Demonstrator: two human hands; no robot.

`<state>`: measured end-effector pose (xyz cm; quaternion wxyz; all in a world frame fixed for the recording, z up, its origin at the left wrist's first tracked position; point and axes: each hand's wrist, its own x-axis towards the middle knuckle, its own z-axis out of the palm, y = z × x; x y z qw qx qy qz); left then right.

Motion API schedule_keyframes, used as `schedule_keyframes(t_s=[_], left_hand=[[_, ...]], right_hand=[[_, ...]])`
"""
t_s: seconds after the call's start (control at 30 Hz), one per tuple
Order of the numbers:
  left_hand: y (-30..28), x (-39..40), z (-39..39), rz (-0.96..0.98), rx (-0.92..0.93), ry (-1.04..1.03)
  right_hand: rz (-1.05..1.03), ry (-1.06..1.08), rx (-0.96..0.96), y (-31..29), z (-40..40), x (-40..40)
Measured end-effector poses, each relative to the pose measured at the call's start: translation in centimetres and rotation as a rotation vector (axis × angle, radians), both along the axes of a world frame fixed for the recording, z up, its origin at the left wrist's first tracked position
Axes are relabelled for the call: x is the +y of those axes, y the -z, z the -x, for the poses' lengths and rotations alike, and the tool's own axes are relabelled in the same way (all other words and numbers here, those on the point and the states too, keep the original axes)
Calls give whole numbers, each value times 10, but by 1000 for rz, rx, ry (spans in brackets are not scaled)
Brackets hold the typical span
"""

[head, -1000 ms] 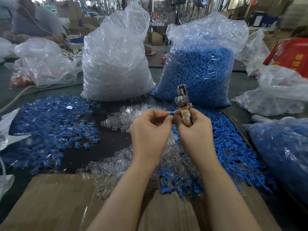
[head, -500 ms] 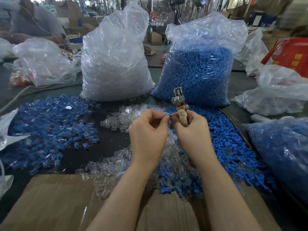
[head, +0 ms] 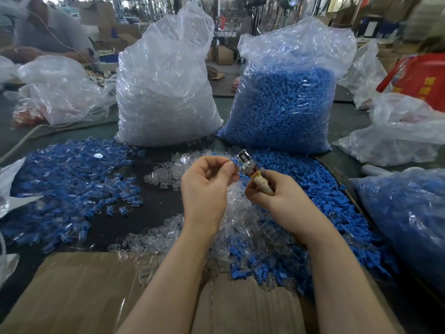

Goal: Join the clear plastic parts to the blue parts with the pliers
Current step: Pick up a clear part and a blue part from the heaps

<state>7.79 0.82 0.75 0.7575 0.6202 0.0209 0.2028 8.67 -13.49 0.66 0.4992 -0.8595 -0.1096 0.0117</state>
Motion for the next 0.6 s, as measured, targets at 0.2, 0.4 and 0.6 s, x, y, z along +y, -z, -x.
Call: schedule_keyframes(t_s=[0.2,0.4,0.6], left_hand=[[-2,1,1,-24,-21,0],[-3,2,1,-33,-32,26],[-4,1,2,-14,-23,24]], right_hand=[[41,-33,-27,-1,0,2],[58,-48,-21,1,0,3],[122,3,-97,3,1,5]])
